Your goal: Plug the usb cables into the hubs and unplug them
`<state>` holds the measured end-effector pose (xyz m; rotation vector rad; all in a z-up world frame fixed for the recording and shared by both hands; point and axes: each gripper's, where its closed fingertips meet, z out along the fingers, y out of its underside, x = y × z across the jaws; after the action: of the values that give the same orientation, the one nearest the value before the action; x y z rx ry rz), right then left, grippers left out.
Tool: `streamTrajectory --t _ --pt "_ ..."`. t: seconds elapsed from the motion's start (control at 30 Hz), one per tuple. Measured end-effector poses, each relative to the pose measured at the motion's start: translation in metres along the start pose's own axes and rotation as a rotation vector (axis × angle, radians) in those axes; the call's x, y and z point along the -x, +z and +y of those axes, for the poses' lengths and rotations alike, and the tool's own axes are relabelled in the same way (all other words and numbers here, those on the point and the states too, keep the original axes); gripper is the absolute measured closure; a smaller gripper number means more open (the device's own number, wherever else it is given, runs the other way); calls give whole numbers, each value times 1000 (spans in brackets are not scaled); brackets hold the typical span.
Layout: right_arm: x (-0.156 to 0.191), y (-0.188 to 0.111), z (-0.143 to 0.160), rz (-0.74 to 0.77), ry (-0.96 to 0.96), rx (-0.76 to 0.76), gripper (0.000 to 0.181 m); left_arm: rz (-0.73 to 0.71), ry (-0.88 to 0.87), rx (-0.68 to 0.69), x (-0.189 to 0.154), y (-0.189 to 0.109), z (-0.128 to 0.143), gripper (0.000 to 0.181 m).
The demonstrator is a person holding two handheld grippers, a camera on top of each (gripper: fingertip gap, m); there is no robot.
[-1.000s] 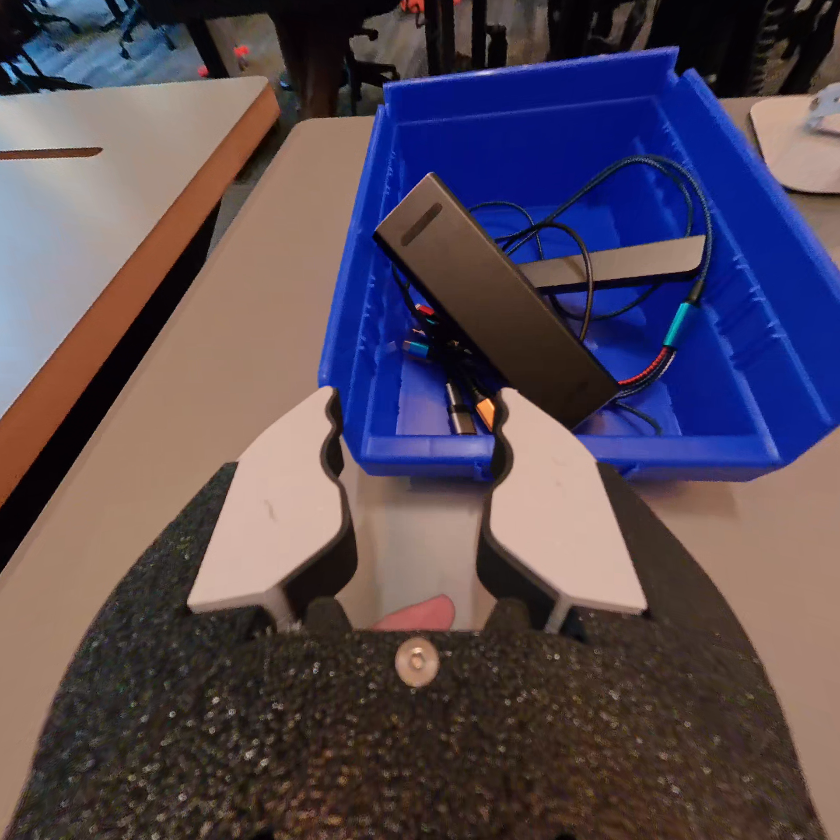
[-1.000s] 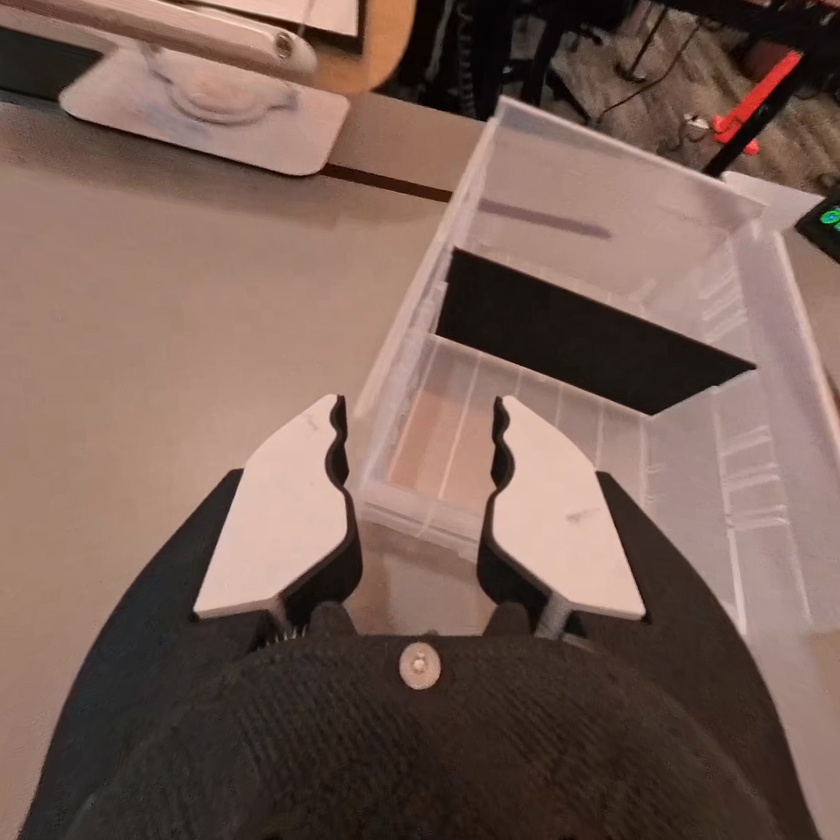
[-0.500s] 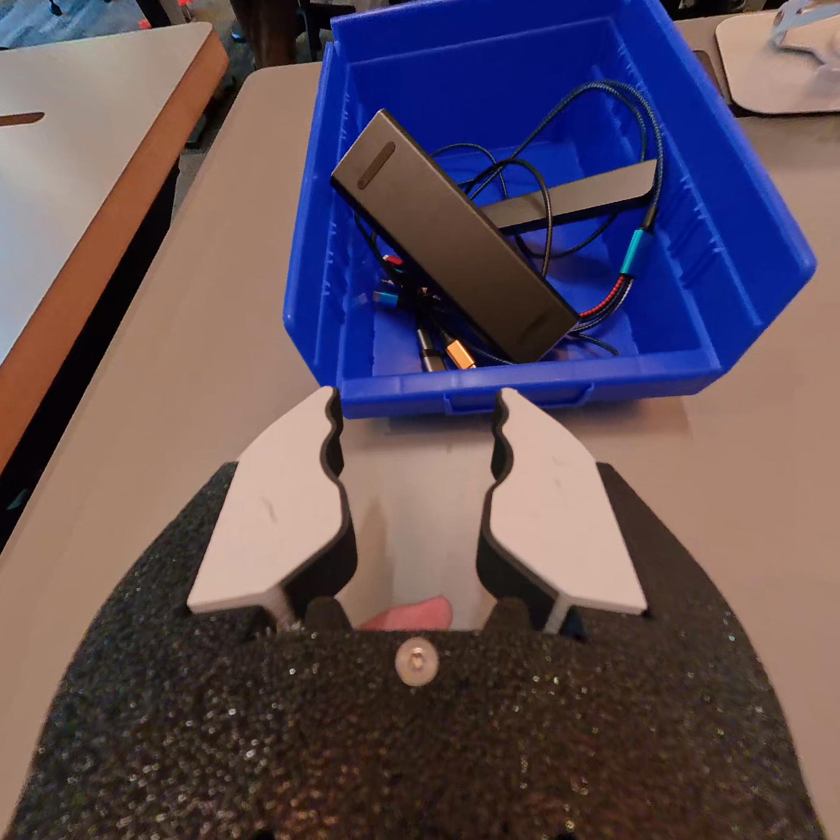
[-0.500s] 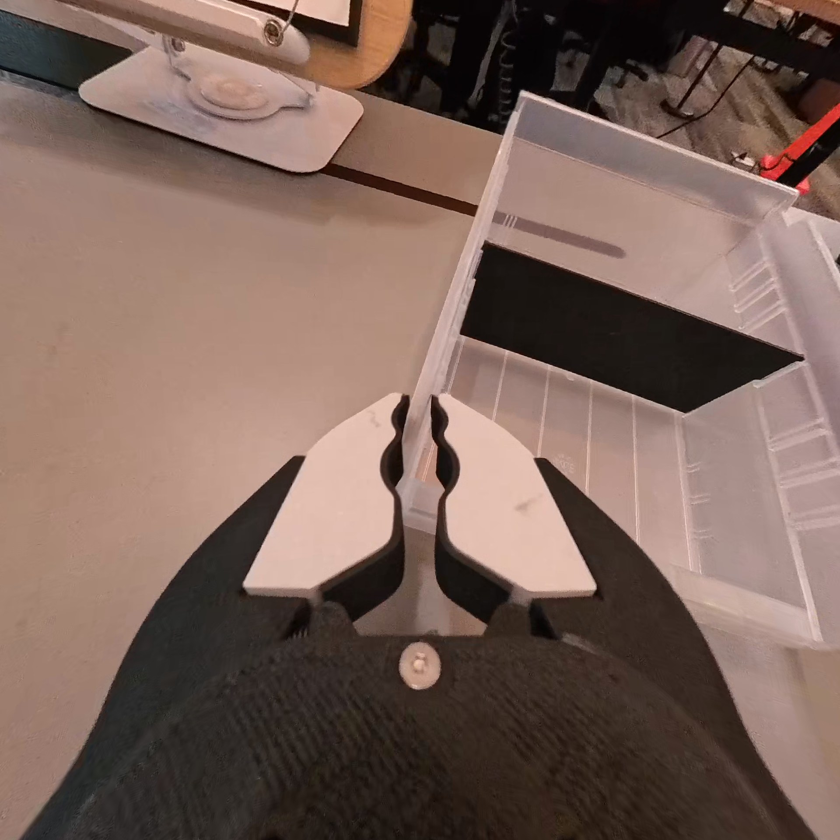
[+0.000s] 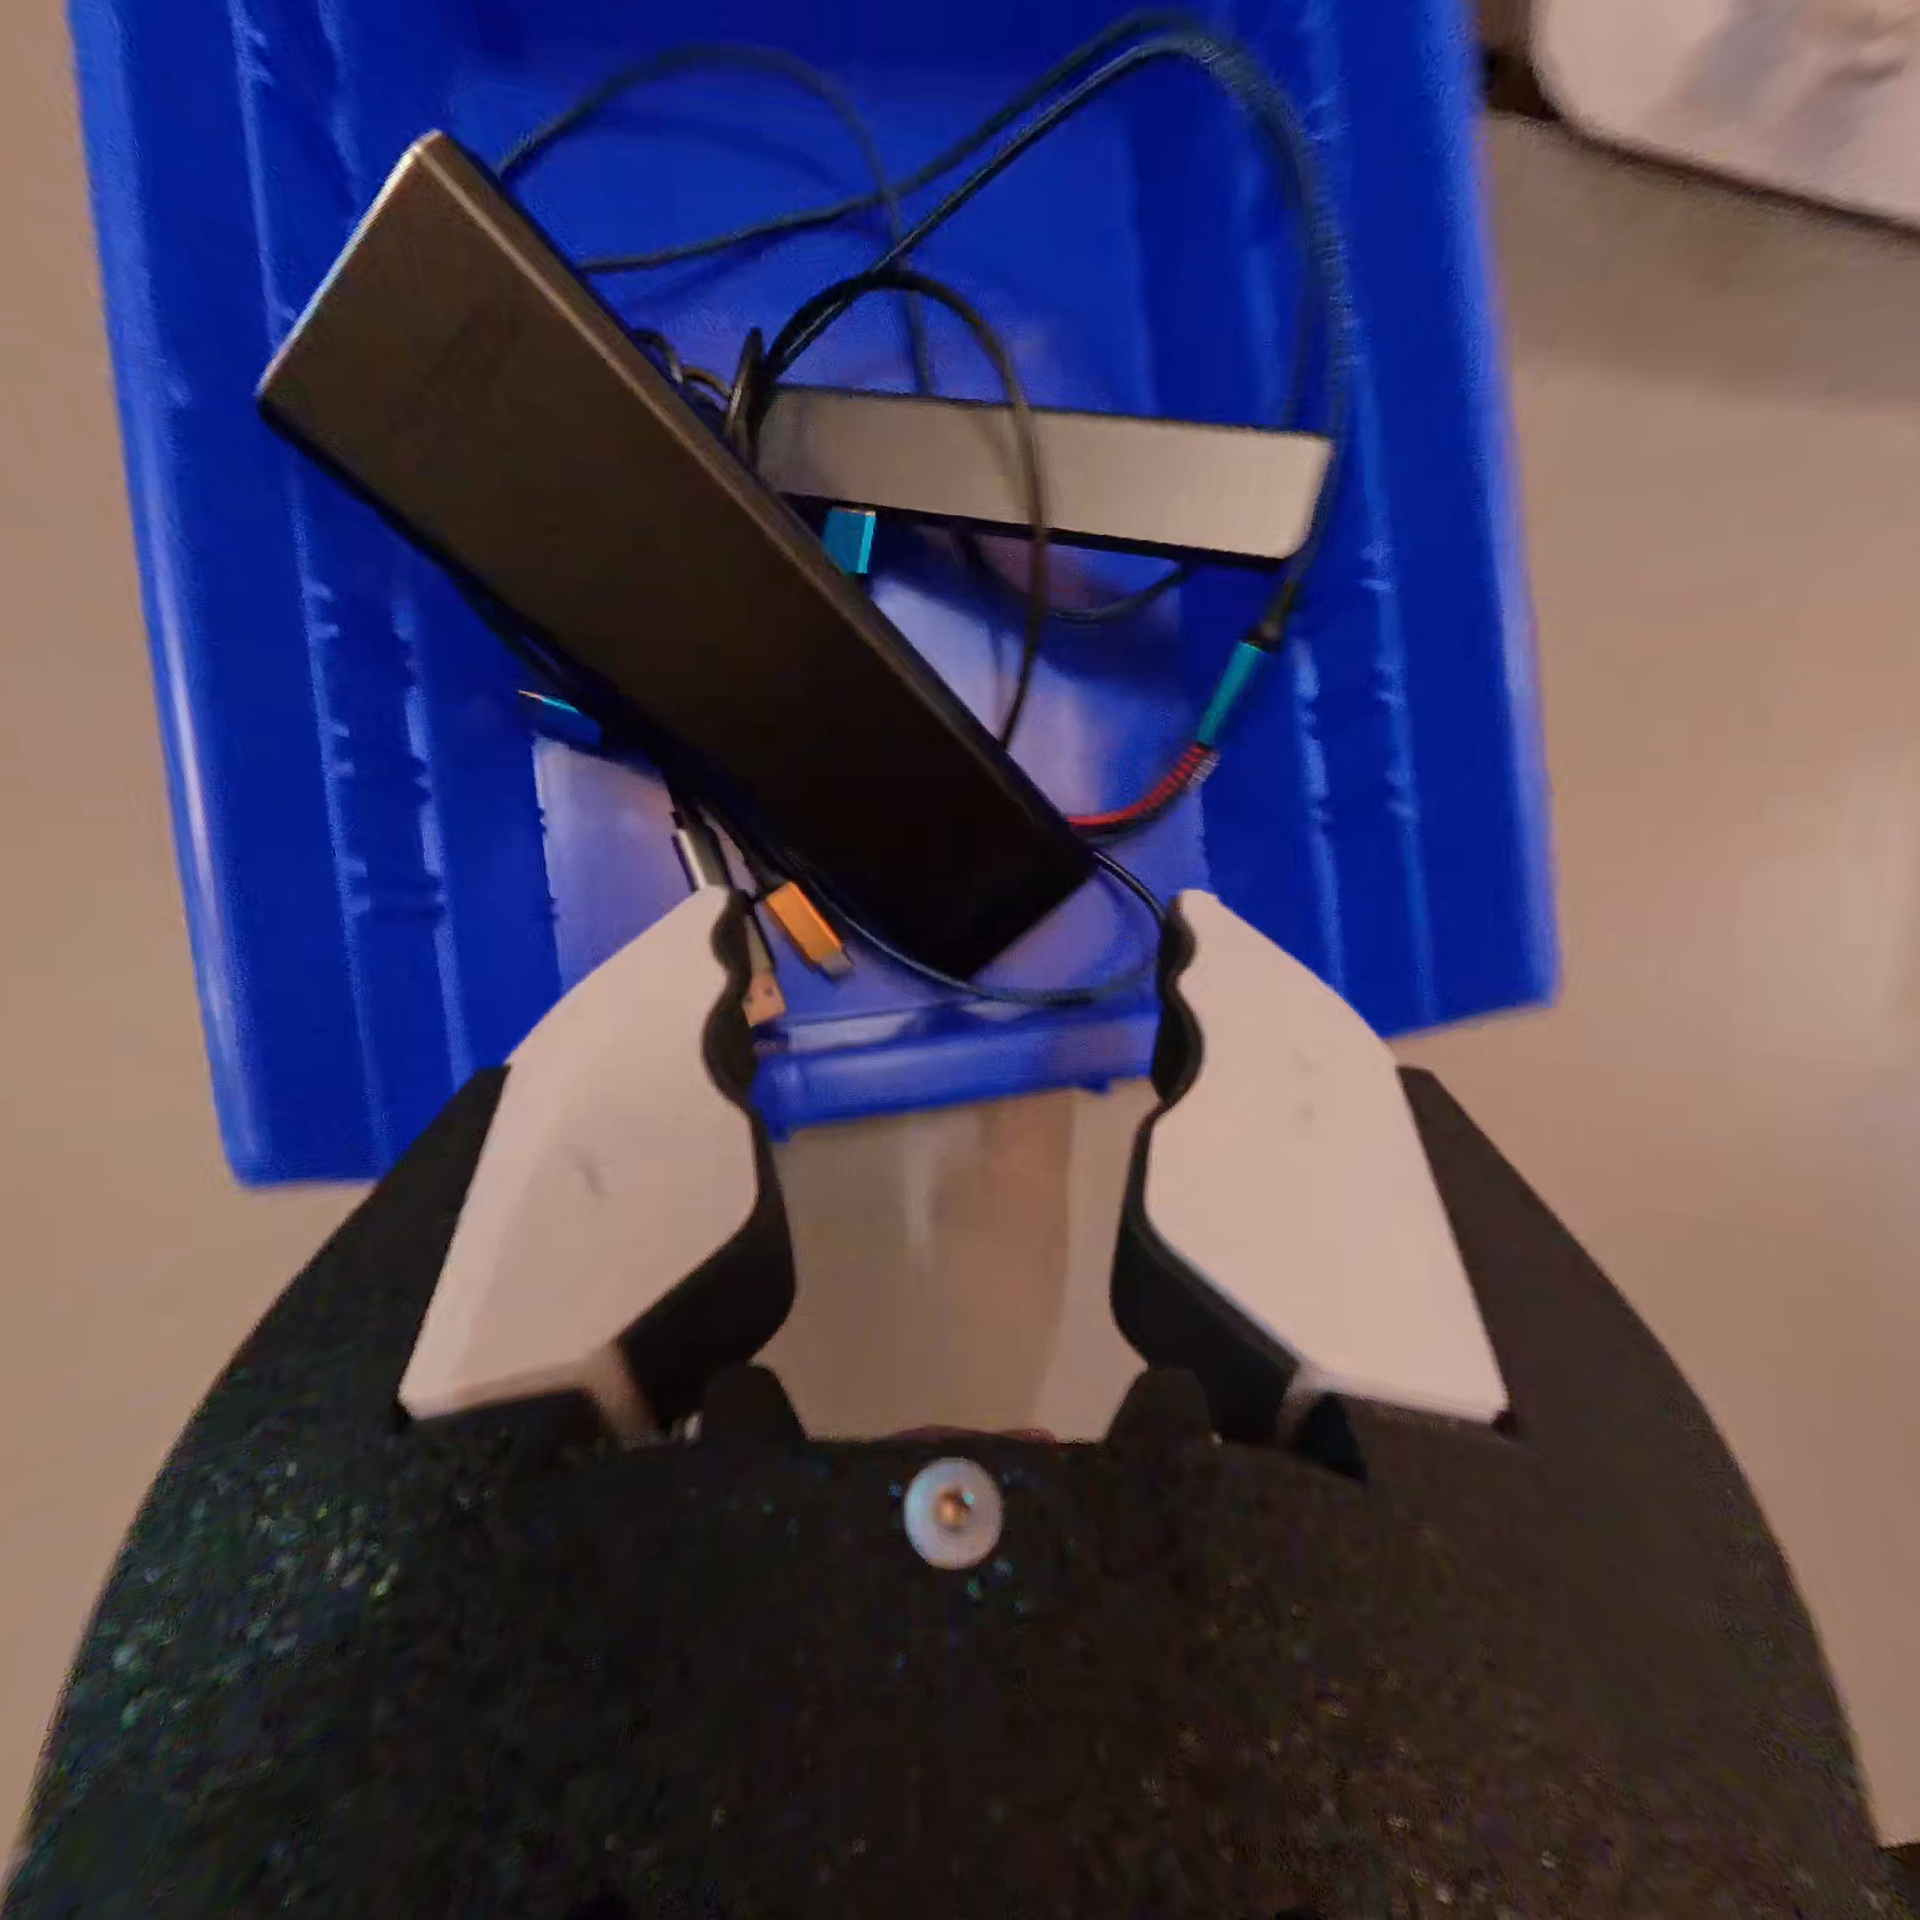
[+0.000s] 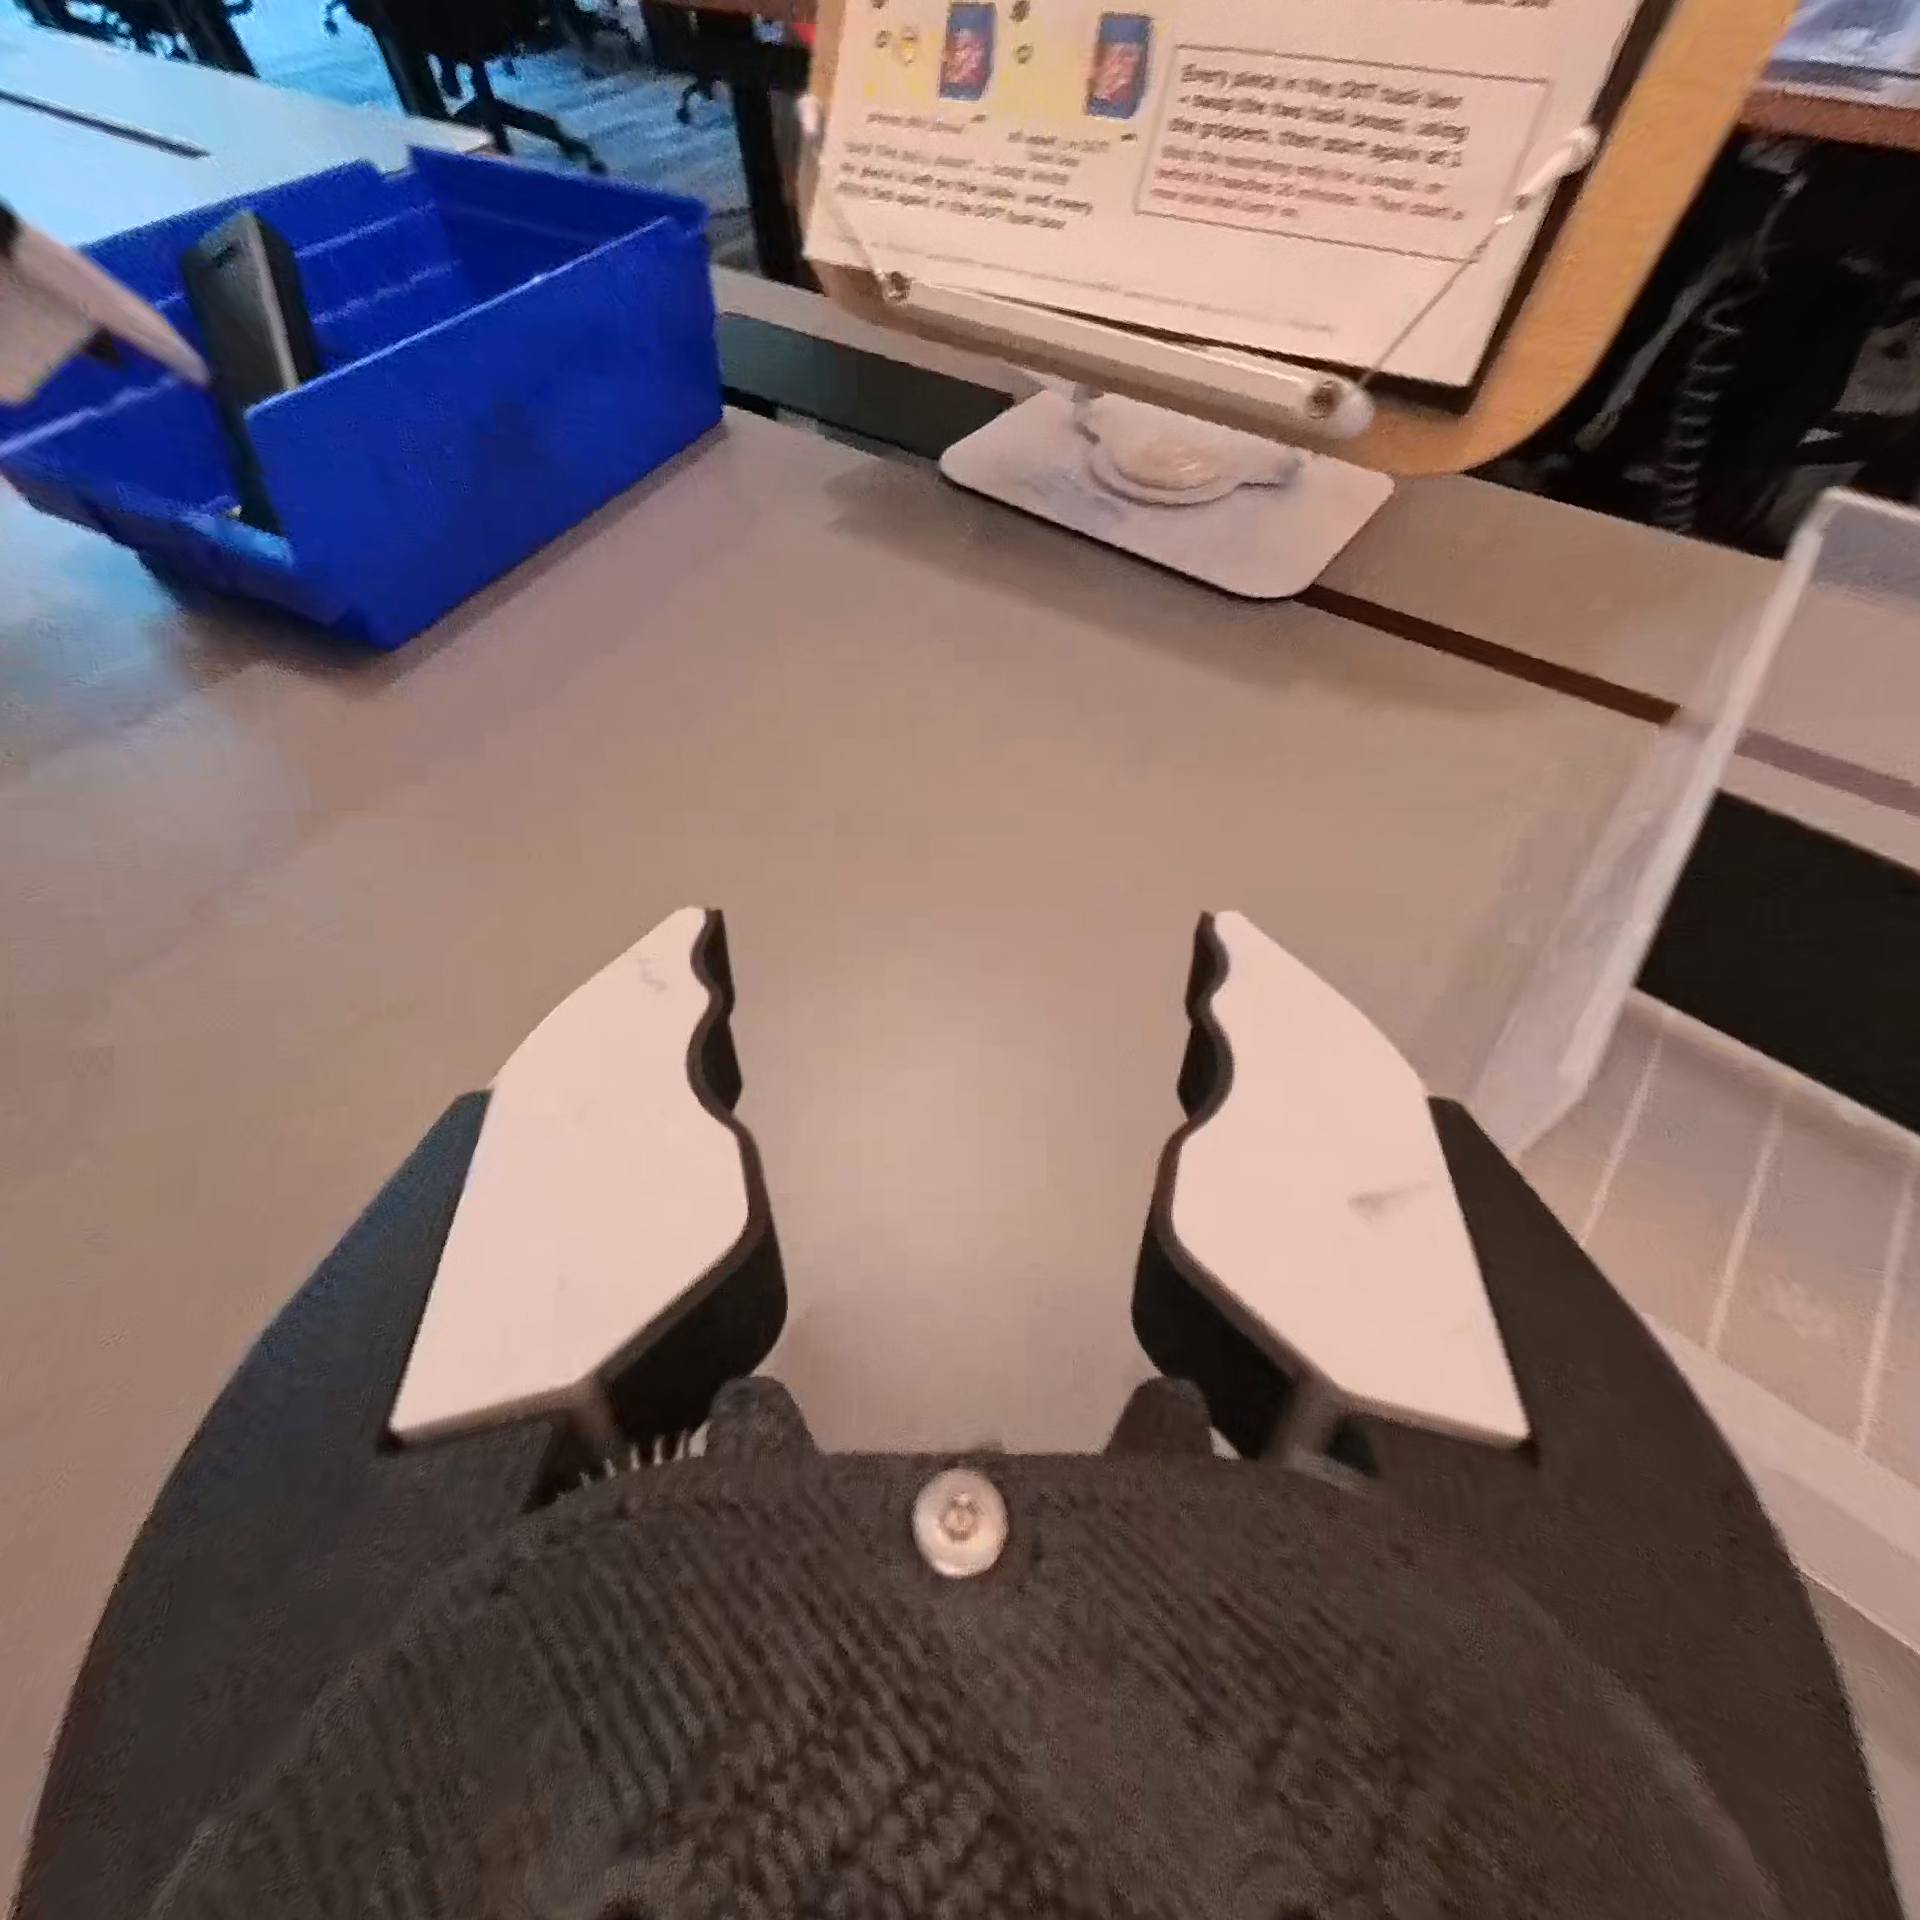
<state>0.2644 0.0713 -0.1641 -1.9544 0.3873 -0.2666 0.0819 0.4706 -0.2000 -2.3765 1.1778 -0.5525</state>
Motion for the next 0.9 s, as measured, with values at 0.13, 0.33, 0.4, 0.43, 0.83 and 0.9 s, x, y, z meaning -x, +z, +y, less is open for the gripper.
streamTrajectory --t 0.13,0.33,0.4,0.43,0.83,0.9 --pt "29 7 8 -65 -74 25 95 -88 -123 146 27 34 -17 102" --pt "44 7 20 -123 -55 11 98 -48 -351 235 37 66 -21 102" --pt "44 8 22 -133 -28 10 99 -43 -377 246 39 73 -16 104" --pt "44 9 23 -140 -16 11 99 -41 -373 234 40 75 -16 104" --pt "45 11 30 -161 -21 29 103 77 -169 -60 24 46 -32 111" --pt "46 10 28 -164 -12 26 103 86 -108 -124 15 31 -45 112"
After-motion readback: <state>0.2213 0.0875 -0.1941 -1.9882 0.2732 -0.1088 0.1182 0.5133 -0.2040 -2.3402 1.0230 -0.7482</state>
